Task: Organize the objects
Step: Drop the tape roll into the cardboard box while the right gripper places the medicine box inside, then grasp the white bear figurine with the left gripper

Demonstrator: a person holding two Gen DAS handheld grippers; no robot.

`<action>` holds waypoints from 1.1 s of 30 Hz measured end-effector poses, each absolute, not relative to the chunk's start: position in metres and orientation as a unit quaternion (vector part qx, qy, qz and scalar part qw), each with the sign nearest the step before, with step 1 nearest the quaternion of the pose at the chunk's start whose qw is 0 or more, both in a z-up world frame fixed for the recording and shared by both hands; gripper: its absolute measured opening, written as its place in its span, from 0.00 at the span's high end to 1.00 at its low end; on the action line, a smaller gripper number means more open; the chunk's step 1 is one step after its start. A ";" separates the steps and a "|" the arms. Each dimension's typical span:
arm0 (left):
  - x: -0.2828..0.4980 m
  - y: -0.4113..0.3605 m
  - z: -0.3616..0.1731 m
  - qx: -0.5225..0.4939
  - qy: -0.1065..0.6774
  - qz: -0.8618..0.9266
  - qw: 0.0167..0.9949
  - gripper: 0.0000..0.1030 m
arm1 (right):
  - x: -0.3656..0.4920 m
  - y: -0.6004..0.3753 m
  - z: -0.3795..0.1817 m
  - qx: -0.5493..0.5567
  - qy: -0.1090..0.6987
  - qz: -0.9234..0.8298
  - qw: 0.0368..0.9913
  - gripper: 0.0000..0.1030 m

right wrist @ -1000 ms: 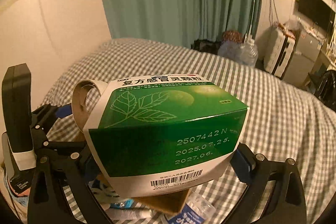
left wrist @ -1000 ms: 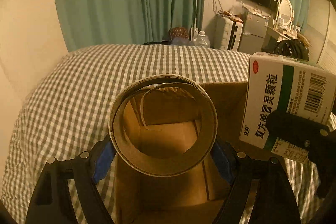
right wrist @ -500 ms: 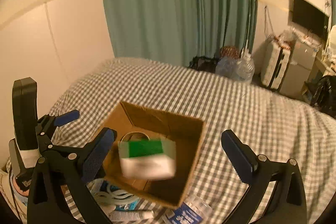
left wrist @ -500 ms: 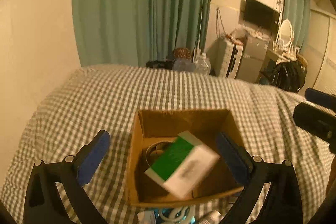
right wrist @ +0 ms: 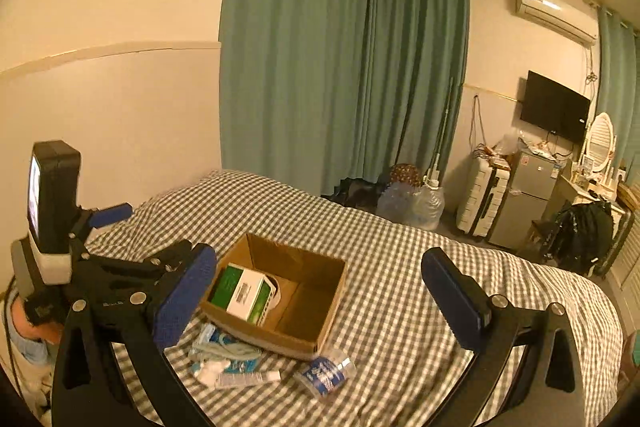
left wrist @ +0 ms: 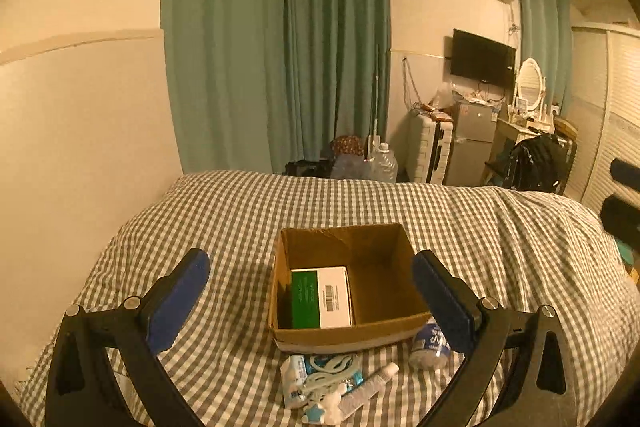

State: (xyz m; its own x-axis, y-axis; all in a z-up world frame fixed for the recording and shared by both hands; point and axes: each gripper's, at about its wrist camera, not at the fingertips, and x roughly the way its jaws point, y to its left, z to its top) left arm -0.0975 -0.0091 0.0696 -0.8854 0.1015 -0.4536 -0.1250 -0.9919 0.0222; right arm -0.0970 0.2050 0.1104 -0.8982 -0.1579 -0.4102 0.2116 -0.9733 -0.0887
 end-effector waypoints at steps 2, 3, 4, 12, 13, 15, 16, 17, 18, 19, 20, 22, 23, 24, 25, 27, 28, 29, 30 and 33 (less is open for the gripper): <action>-0.088 -0.008 0.060 -0.234 0.034 0.970 0.058 0.00 | -0.090 0.206 0.100 0.209 0.064 -0.971 0.095 0.00; -0.085 -0.008 0.054 -0.236 0.035 0.969 0.058 0.00 | -0.087 0.208 0.093 0.212 0.059 -0.971 0.096 0.00; -0.083 -0.008 0.047 -0.239 0.034 0.969 0.056 0.00 | -0.084 0.210 0.087 0.215 0.052 -0.971 0.096 0.00; -0.087 -0.013 -0.038 -0.291 -0.011 0.957 0.013 0.00 | -0.092 0.220 0.012 0.251 0.032 -0.965 0.061 0.00; -0.087 -0.014 -0.053 -0.294 -0.019 0.955 0.002 0.00 | -0.096 0.221 -0.001 0.258 0.025 -0.964 0.063 0.00; -0.090 -0.016 -0.079 -0.314 -0.037 0.949 -0.008 0.00 | -0.106 0.223 -0.027 0.269 0.013 -0.961 0.056 0.00; -0.092 -0.015 -0.093 -0.329 -0.043 0.943 -0.002 0.00 | -0.110 0.223 -0.041 0.272 0.008 -0.961 0.053 0.00; -0.094 -0.014 -0.104 -0.341 -0.040 0.939 0.003 0.00 | -0.115 0.224 -0.059 0.276 0.004 -0.960 0.048 0.00; -0.094 -0.011 -0.118 -0.355 -0.031 0.934 0.002 0.00 | -0.117 0.222 -0.073 0.288 0.003 -0.956 0.046 0.00; -0.093 -0.009 -0.125 -0.359 -0.025 0.933 0.001 0.00 | -0.123 0.222 -0.087 0.307 0.004 -0.950 0.047 0.00; -0.091 -0.007 -0.134 -0.361 -0.018 0.932 0.000 0.00 | -0.129 0.222 -0.100 0.325 0.005 -0.945 0.046 0.00; -0.090 -0.004 -0.149 -0.374 -0.003 0.927 0.002 0.00 | -0.136 0.226 -0.118 0.348 0.002 -0.937 0.037 0.00; -0.090 -0.003 -0.154 -0.379 0.004 0.925 0.002 0.00 | -0.138 0.228 -0.123 0.357 -0.006 -0.933 0.037 0.00; -0.091 -0.002 -0.157 -0.381 0.009 0.925 0.001 0.01 | -0.140 0.231 -0.127 0.363 -0.018 -0.931 0.037 0.00; -0.091 -0.002 -0.158 -0.382 0.009 0.924 -0.002 0.03 | -0.140 0.234 -0.129 0.366 -0.028 -0.930 0.037 0.00; -0.090 -0.002 -0.158 -0.380 0.003 0.925 0.004 0.06 | -0.141 0.236 -0.134 0.370 -0.031 -0.928 0.032 0.00; -0.089 0.000 -0.159 -0.378 0.005 0.926 0.010 0.07 | -0.142 0.236 -0.137 0.371 -0.028 -0.928 0.028 0.00; -0.089 0.003 -0.161 -0.378 0.009 0.926 0.014 0.07 | -0.142 0.235 -0.139 0.375 -0.025 -0.926 0.026 0.00; -0.091 0.007 -0.163 -0.379 0.015 0.925 0.018 0.10 | -0.142 0.234 -0.141 0.380 -0.023 -0.924 0.024 0.00; -0.101 0.016 -0.172 -0.388 0.032 0.921 0.026 0.26 | -0.143 0.232 -0.146 0.386 -0.021 -0.922 0.021 0.00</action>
State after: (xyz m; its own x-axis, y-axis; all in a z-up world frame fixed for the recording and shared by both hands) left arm -0.1005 0.0163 -0.1717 -0.6982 0.0224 -0.7155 -0.0716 -0.9967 0.0387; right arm -0.1425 0.2320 -0.1461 -0.7005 -0.0543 -0.7116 0.0225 -0.9983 0.0540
